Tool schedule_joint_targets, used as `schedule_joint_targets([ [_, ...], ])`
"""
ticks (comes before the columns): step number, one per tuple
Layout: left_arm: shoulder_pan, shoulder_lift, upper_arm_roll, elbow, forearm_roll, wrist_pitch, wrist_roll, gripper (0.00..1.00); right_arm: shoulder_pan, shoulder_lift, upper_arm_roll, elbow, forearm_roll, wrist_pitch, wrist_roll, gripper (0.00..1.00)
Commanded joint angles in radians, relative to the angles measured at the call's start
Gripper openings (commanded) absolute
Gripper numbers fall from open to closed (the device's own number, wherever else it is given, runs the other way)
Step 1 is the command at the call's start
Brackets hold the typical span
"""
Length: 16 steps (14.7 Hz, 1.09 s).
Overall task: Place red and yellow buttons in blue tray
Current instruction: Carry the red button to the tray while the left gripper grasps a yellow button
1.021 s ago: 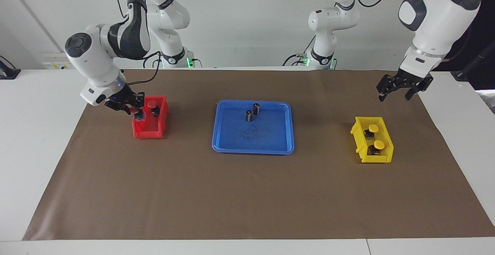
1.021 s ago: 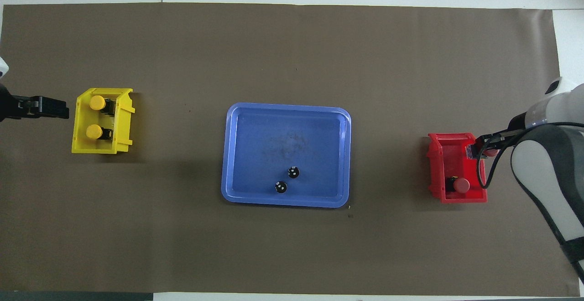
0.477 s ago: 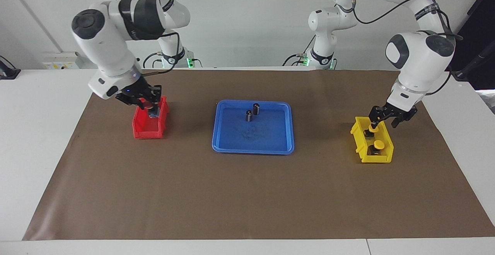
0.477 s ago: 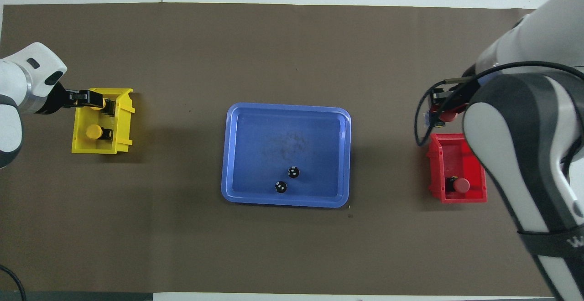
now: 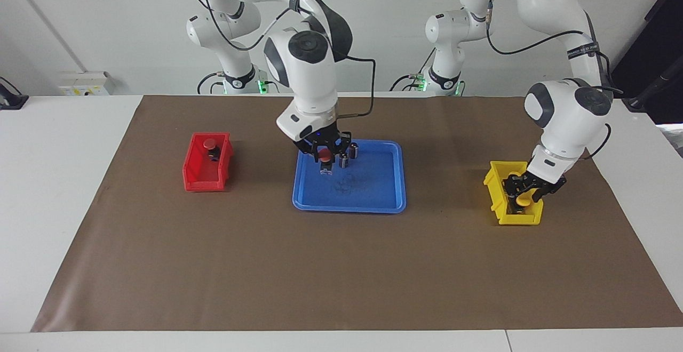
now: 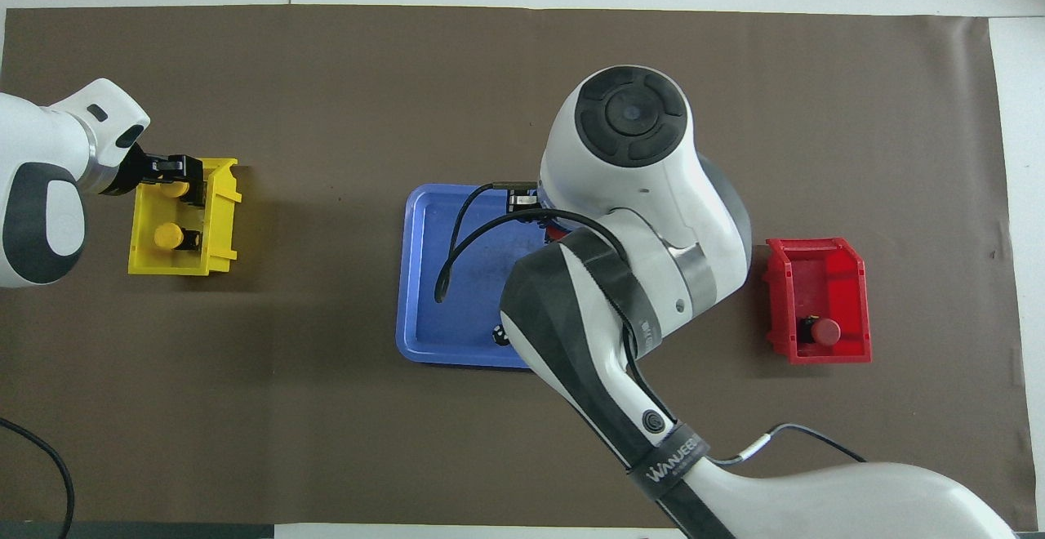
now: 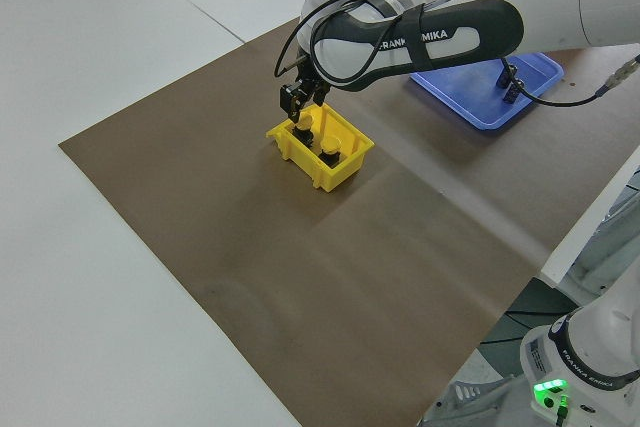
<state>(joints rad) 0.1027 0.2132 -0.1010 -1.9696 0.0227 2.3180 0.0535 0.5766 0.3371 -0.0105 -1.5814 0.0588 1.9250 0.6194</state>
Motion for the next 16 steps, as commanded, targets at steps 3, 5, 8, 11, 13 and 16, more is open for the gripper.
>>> schedule_joint_targets([
  [3, 0.011, 0.000, -0.002, -0.020, -0.015, 0.018, 0.011, 0.66, 0.032, 0.029, -0.006, -0.080, -0.028, 0.116, 0.008, 0.33],
  [5, 0.011, 0.000, -0.002, -0.023, -0.015, 0.027, 0.011, 0.66, 0.049, 0.058, -0.006, -0.084, -0.028, 0.152, 0.006, 0.33],
  [8, 0.011, -0.001, -0.002, -0.035, -0.015, 0.032, 0.011, 0.65, 0.052, 0.056, -0.006, -0.130, -0.028, 0.181, 0.002, 0.34],
  [11, 0.011, -0.001, -0.002, -0.038, -0.015, 0.032, 0.011, 0.57, 0.055, 0.033, -0.006, -0.212, -0.028, 0.238, -0.014, 0.36],
  [13, 0.011, -0.002, 0.000, -0.038, -0.015, 0.027, 0.005, 0.33, 0.055, 0.033, -0.006, -0.209, -0.030, 0.236, -0.018, 0.56],
  [16, 0.018, 0.002, -0.002, -0.025, -0.015, 0.014, 0.005, 0.01, 0.037, 0.028, -0.012, -0.132, -0.040, 0.172, -0.027, 0.73],
])
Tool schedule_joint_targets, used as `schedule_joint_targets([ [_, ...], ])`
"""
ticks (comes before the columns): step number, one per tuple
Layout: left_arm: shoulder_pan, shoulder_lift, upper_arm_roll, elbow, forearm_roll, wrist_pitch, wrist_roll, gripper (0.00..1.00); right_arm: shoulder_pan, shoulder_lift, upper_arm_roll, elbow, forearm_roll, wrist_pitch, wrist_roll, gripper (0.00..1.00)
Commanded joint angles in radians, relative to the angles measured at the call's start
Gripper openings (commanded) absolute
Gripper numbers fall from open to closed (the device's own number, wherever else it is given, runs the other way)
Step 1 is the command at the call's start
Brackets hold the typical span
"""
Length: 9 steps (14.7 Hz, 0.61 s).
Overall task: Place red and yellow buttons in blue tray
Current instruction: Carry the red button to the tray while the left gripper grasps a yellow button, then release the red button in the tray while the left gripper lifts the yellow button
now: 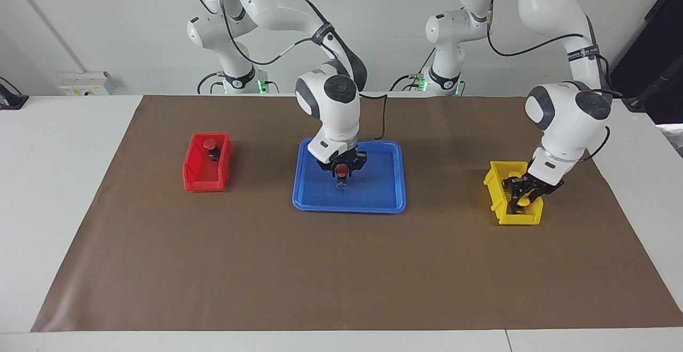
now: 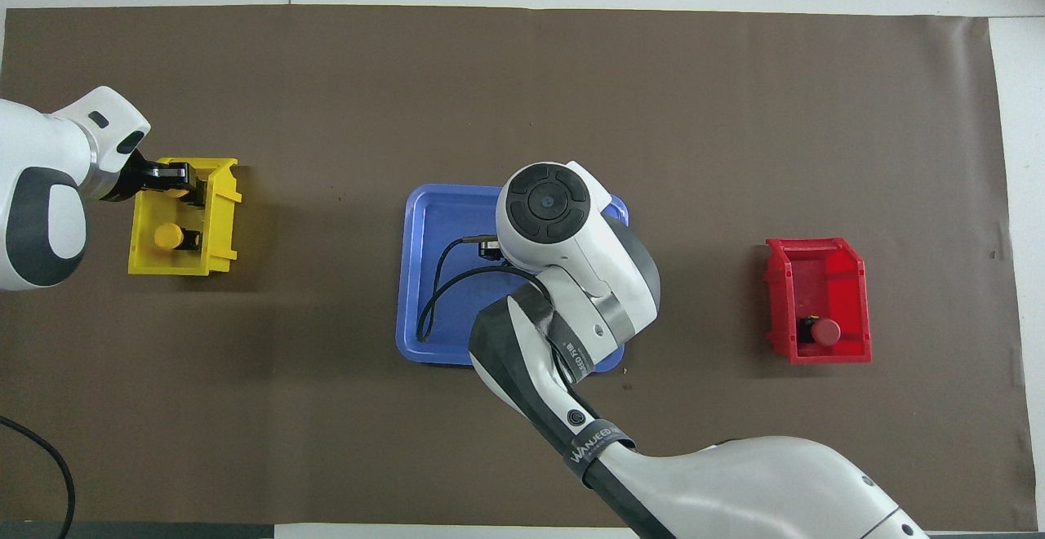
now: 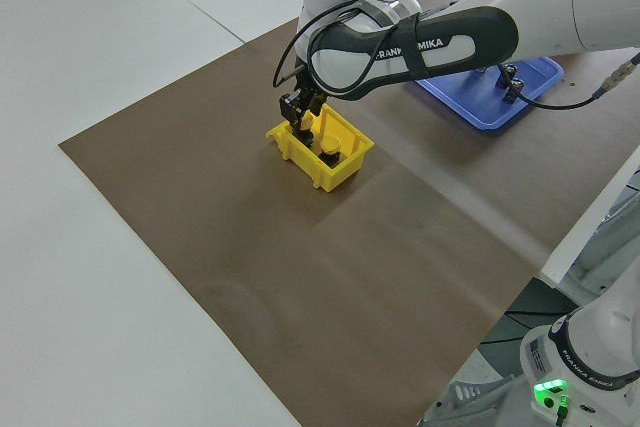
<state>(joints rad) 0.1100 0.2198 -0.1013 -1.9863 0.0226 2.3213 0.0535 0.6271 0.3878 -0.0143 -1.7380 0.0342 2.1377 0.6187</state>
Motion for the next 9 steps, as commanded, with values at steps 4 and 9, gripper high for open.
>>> schedule_joint_targets([
  [4, -0.013, -0.017, -0.001, 0.283, 0.014, -0.390, -0.010, 0.01, -0.173, -0.142, -0.012, 0.121, -0.011, -0.260, -0.173, 0.73],
  [9, -0.261, -0.031, -0.015, 0.310, 0.010, -0.370, -0.462, 0.01, -0.430, -0.526, -0.012, -0.309, 0.001, -0.276, -0.526, 0.73],
])
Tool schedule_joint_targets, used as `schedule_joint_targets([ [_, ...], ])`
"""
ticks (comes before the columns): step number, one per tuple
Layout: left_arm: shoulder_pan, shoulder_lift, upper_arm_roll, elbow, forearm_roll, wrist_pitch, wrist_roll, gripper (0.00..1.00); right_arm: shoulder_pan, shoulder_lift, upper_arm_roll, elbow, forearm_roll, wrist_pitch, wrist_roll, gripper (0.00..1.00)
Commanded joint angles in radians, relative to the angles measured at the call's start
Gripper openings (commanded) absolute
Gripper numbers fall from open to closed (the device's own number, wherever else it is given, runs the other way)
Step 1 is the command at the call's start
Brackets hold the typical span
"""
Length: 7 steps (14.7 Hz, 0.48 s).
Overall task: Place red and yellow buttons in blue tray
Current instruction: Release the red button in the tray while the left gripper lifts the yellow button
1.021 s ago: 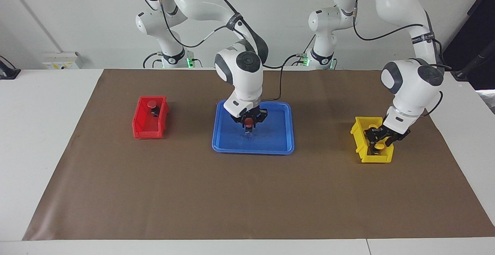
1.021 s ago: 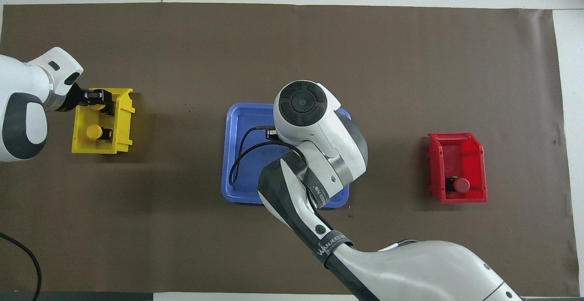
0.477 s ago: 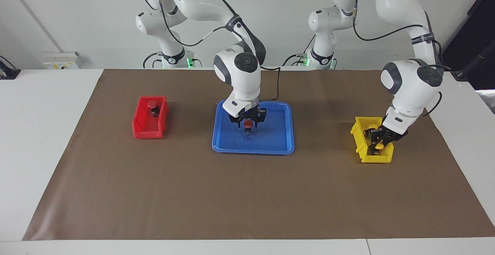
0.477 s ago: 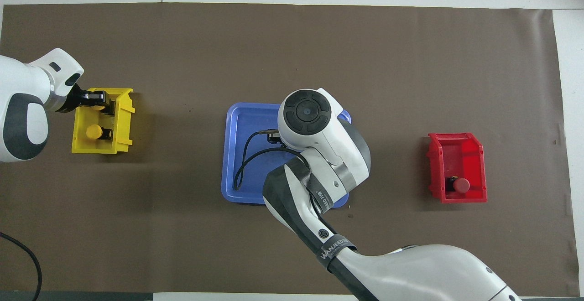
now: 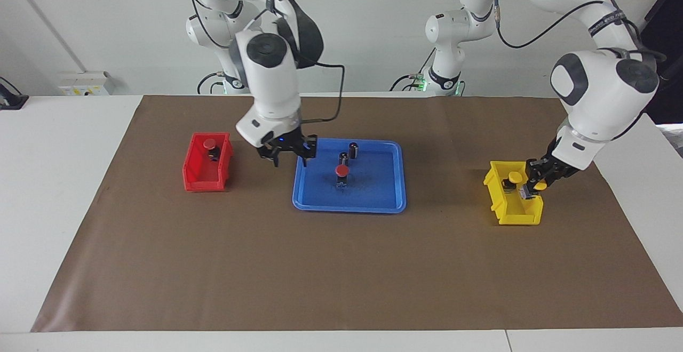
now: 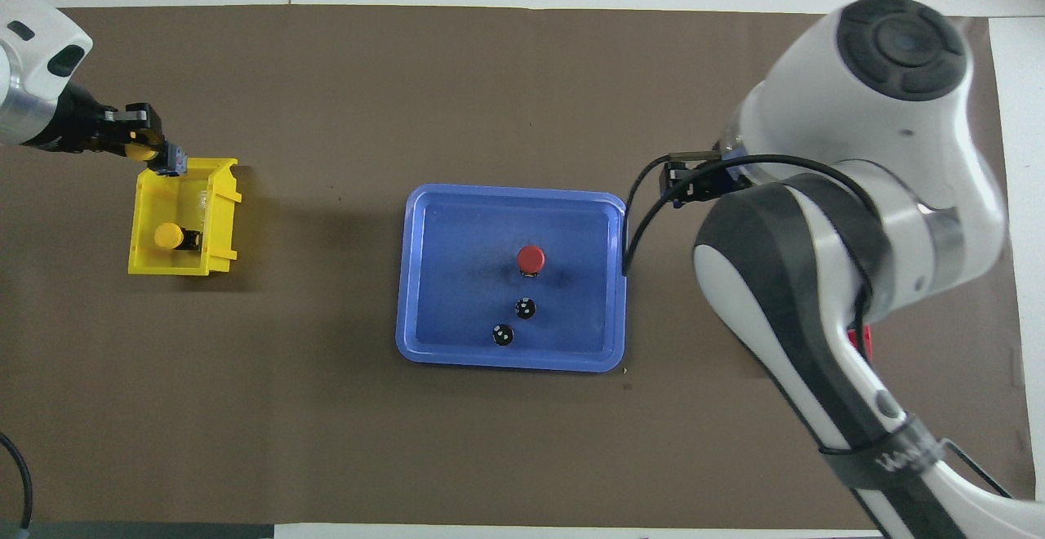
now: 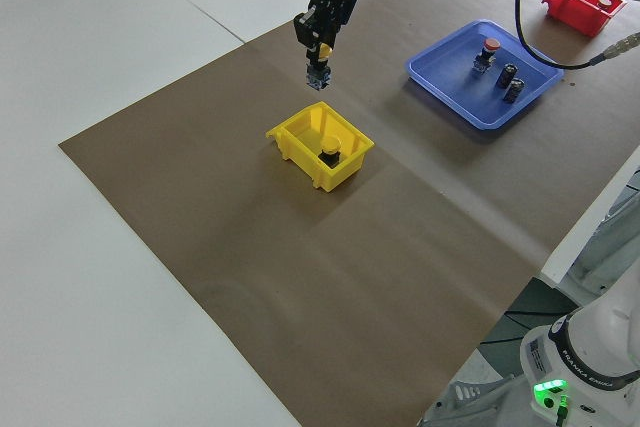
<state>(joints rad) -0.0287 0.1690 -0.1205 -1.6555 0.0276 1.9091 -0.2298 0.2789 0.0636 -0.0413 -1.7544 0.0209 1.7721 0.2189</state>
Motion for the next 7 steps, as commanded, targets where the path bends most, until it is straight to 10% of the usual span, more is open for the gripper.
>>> schedule_joint_targets([
  [1, -0.199, 0.030, 0.005, -0.023, -0.026, 0.057, -0.240, 0.01, -0.125, -0.276, 0.015, -0.413, 0.016, 0.149, -0.198, 0.73],
  [7, -0.448, 0.049, 0.005, -0.141, -0.066, 0.249, -0.465, 0.01, -0.278, -0.398, 0.011, -0.740, 0.048, 0.363, -0.493, 0.73],
])
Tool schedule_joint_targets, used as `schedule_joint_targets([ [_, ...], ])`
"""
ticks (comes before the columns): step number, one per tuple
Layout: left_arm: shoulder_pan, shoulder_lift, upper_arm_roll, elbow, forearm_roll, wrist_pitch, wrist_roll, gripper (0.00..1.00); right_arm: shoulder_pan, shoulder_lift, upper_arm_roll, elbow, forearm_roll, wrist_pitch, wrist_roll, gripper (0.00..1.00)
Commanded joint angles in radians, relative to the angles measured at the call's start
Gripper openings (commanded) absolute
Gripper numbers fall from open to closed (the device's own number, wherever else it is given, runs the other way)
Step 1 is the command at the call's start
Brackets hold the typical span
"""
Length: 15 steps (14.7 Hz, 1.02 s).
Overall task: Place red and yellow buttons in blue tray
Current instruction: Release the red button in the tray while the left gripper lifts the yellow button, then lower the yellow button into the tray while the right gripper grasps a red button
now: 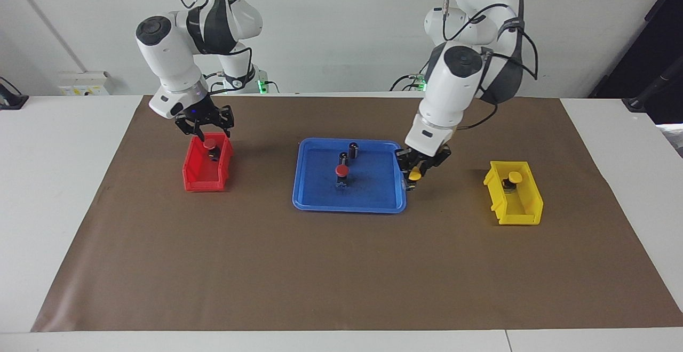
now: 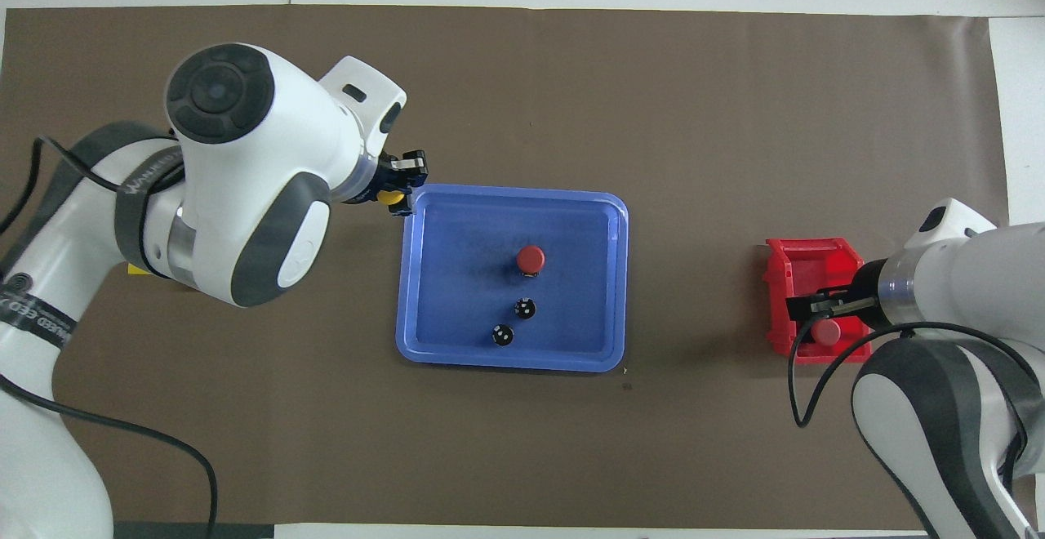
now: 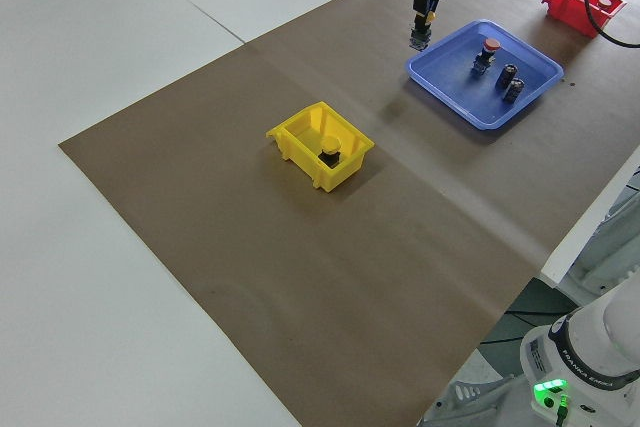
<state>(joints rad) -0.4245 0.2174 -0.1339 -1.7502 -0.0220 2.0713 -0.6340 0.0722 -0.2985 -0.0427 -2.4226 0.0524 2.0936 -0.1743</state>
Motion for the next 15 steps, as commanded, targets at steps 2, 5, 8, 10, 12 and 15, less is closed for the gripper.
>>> schedule_joint_targets([
  [2, -0.085, 0.028, 0.019, -0.054, -0.016, 0.121, -0.078, 0.01, -0.115, -0.019, 0.012, -0.102, 0.017, 0.094, -0.177, 0.73],
  [5, -0.102, 0.031, 0.019, -0.123, -0.016, 0.177, -0.078, 0.01, -0.126, -0.007, 0.012, -0.125, 0.017, 0.132, -0.189, 0.68],
  [8, -0.115, 0.057, 0.019, -0.163, -0.016, 0.211, -0.078, 0.01, -0.120, 0.021, 0.014, -0.125, 0.017, 0.151, -0.179, 0.66],
  [10, -0.115, 0.060, 0.019, -0.175, -0.016, 0.216, -0.075, 0.04, -0.111, 0.042, 0.014, -0.133, 0.017, 0.177, -0.150, 0.64],
  [12, -0.115, 0.063, 0.019, -0.166, -0.016, 0.213, -0.078, 0.47, -0.111, 0.053, 0.014, -0.133, 0.017, 0.186, -0.145, 0.63],
  [15, -0.108, 0.033, 0.020, -0.112, -0.016, 0.092, -0.087, 0.97, -0.111, 0.053, 0.014, -0.142, 0.017, 0.200, -0.136, 0.61],
])
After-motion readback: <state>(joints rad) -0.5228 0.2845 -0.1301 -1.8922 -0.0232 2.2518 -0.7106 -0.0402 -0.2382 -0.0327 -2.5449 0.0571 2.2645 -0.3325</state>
